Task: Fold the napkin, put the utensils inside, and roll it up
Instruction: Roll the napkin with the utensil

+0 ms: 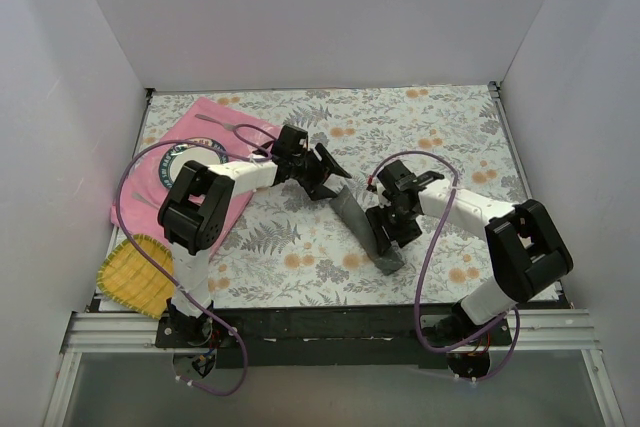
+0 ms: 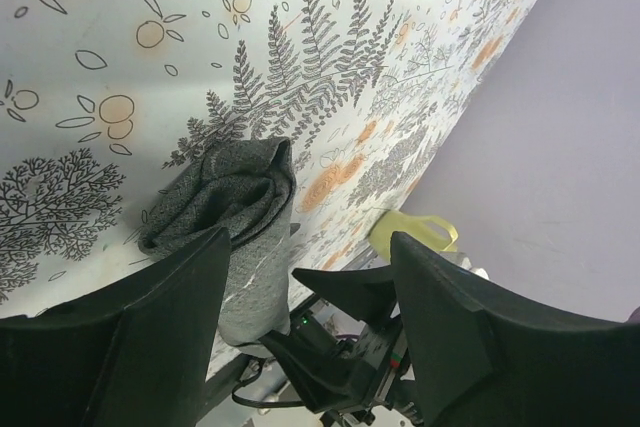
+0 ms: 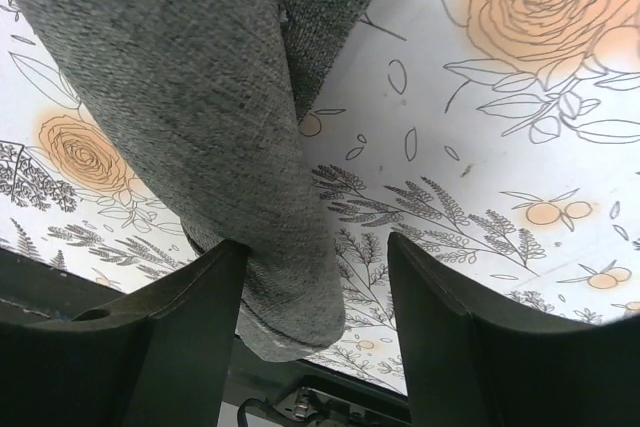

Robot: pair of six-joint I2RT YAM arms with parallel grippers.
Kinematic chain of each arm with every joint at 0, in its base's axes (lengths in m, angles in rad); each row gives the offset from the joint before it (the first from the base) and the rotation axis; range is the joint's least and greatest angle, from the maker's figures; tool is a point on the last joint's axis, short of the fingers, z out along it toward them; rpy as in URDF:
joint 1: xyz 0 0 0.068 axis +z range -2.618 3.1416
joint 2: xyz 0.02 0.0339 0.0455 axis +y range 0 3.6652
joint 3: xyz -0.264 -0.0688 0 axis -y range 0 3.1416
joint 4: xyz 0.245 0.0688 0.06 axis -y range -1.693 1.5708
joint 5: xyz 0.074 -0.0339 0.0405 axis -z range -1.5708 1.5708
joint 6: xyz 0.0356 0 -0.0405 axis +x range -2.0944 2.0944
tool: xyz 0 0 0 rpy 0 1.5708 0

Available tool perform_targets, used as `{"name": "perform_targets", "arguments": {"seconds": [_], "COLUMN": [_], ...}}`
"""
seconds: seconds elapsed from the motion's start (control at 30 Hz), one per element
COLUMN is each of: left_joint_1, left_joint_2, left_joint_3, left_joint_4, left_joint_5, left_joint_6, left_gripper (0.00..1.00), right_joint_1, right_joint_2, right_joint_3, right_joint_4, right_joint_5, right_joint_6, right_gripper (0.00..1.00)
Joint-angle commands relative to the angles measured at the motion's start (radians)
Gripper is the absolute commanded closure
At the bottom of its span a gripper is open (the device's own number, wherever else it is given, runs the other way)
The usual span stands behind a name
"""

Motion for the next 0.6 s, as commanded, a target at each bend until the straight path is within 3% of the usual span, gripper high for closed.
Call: {"name": "perform_targets", "arguments": {"seconds": [0.0, 0.1, 0.27, 0.57], "left_joint_1": [-0.001, 0.005, 0.036, 0.065], "left_joint_2": [-0.053, -0.089, -0.150, -0.221], "left_joint_3": [0.051, 0.067, 0.055, 0.005], "left_joint_4": [-0.073, -0.114, -0.185, -0.193], "left_joint_5": [-0.034, -0.057, -0.098, -0.109], "left_joint_6": [0.035, 0.043, 0.042, 0.020], "left_gripper": [0.36, 0.36, 0.35, 0.35], "right_joint_1": [0.015, 0.070, 0.170, 0.223], "right_joint_2": [0.006, 0.003, -0.020, 0.144], "right_joint_3": [0.069, 0.139, 0.193, 0.248], "right_joint_4": [-0.039, -0.068, -0.013, 0.085], "right_joint_5": [0.101, 0.150, 0.175, 0.261], "right_joint_6": [0.002, -0.025, -0.071, -0.139], "right_gripper": [0.36, 0.35, 0.23, 0.25]}}
